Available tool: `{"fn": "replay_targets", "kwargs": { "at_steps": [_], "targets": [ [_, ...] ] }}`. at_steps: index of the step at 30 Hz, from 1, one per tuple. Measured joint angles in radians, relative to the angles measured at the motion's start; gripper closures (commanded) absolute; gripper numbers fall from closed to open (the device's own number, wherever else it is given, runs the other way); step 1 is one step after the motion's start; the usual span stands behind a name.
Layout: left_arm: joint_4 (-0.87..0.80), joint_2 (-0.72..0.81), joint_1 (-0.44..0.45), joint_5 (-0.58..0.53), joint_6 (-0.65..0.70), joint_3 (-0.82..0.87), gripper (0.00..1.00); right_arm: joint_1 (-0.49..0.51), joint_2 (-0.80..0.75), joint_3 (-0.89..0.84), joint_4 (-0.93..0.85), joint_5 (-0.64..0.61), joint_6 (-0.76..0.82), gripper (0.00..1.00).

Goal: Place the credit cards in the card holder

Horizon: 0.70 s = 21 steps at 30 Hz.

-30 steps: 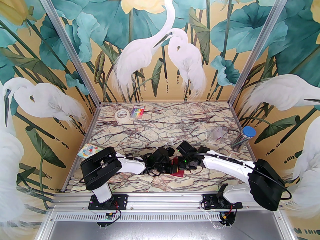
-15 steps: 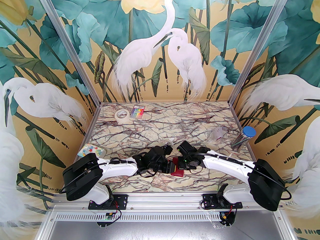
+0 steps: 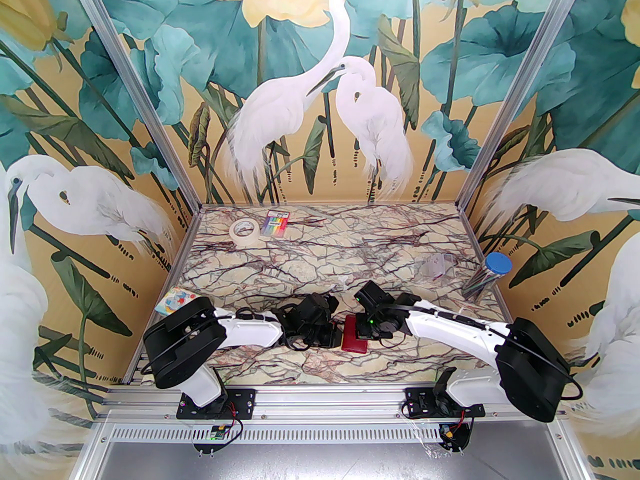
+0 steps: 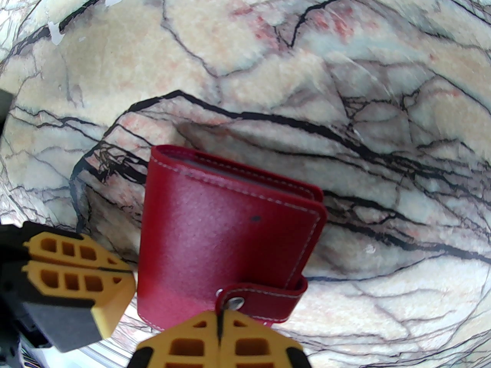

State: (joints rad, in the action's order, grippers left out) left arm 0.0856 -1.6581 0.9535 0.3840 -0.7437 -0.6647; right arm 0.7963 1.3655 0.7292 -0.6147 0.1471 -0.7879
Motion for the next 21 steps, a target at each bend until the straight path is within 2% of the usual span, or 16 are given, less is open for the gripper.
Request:
{"fn": "replay_targets", "kwargs": {
  "at_steps": [21],
  "targets": [
    [0.000,-0.034,-0.004,0.020,0.000,-0.025,0.91,-0.007,0.081,0.043,-0.012,0.011,0.035,1.00]
  ]
}}
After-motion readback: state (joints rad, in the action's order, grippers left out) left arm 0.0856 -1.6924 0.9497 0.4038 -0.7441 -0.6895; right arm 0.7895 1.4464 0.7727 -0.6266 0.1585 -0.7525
